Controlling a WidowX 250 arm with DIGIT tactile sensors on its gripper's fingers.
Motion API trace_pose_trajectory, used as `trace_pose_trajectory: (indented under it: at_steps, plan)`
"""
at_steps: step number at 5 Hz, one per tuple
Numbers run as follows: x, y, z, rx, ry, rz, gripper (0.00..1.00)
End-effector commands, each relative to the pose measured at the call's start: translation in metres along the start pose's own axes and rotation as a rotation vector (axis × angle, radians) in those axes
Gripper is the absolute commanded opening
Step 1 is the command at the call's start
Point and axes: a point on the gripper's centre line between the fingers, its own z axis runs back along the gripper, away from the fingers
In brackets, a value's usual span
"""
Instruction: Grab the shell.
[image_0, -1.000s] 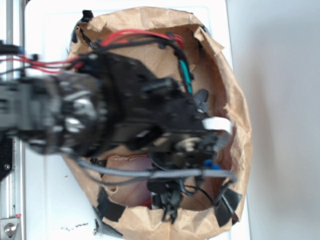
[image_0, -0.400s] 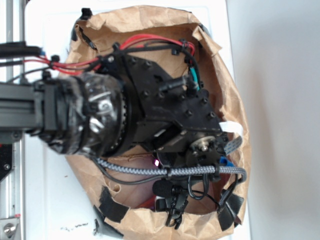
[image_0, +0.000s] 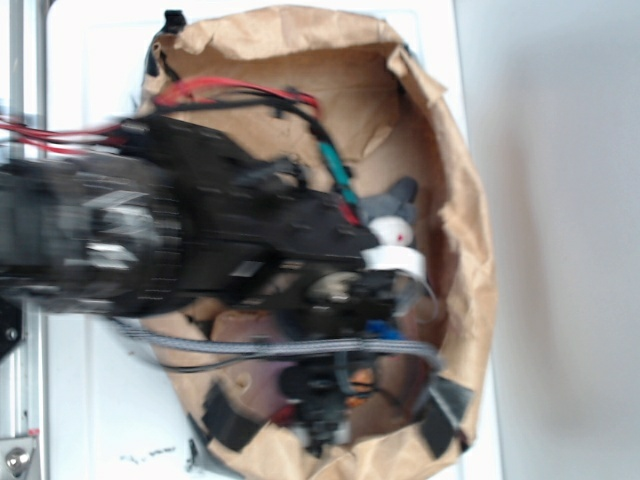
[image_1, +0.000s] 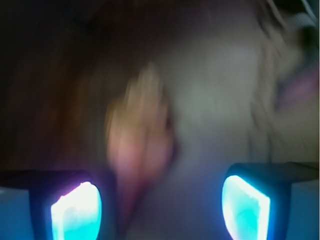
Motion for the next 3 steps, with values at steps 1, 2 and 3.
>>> trace_pose_trajectory:
  at_steps: [1,2,3]
  plan:
    - [0.0260,-0.0269,-0.0135,-0.004,-0.056,-0.097,1.00]
    - [0.0281,-0.0349,-0.0173,0.014,-0.027,-0.142,0.97]
    - [0.0341,-0.0331,-0.0076,0.014,-0.026,-0.135,0.00]
